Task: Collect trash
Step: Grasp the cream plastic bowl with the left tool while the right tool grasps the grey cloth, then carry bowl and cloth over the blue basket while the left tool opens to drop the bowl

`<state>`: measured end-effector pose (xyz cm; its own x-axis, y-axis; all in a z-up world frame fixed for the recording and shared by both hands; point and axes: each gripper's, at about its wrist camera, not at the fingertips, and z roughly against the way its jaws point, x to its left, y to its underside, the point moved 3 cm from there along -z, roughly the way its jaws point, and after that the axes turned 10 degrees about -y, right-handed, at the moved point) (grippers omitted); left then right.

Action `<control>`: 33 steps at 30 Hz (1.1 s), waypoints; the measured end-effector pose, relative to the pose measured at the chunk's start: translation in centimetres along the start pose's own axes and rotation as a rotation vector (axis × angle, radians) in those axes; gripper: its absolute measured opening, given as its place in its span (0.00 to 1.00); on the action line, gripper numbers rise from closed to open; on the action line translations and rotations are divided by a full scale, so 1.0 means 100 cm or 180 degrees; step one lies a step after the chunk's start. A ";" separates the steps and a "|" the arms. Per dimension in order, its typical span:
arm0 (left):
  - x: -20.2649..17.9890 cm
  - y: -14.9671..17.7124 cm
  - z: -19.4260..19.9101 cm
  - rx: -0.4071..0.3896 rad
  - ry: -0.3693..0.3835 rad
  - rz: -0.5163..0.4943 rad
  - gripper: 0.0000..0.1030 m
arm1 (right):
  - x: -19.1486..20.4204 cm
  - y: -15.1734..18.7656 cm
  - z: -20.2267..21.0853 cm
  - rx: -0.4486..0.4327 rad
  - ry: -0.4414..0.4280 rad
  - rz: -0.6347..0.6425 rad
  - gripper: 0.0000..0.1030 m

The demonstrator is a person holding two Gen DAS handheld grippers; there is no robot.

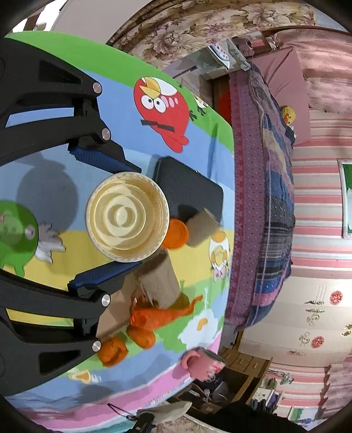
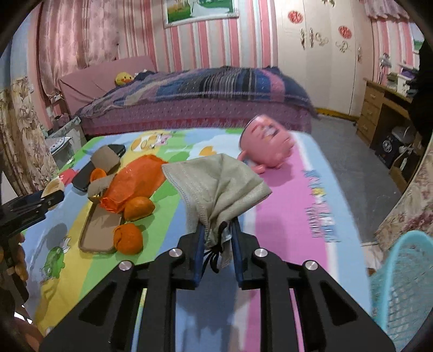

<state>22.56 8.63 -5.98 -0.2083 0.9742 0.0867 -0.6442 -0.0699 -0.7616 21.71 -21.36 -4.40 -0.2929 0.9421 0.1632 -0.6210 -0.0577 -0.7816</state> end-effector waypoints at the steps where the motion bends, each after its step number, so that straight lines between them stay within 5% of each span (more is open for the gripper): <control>1: -0.003 -0.001 0.004 -0.0026 0.0021 0.0001 0.59 | -0.002 0.002 0.011 -0.0040 0.0023 0.0008 0.18; 14: -0.076 0.002 0.075 -0.0424 0.0398 -0.0342 0.59 | -0.068 0.032 0.127 -0.0349 0.0574 -0.0141 0.18; 24: -0.131 0.012 0.100 -0.0466 0.0529 -0.0419 0.59 | -0.130 0.044 0.165 -0.0507 0.0961 -0.0379 0.18; 33: -0.226 0.024 0.120 -0.0517 0.0892 -0.0615 0.59 | -0.182 0.063 0.190 -0.0445 0.1276 -0.0573 0.18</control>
<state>16.87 -16.10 -2.02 0.1297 0.9886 0.0769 -0.5221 0.1340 -0.8423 9.30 -45.20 -0.90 0.1320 0.9880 0.0797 -0.5242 0.1378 -0.8404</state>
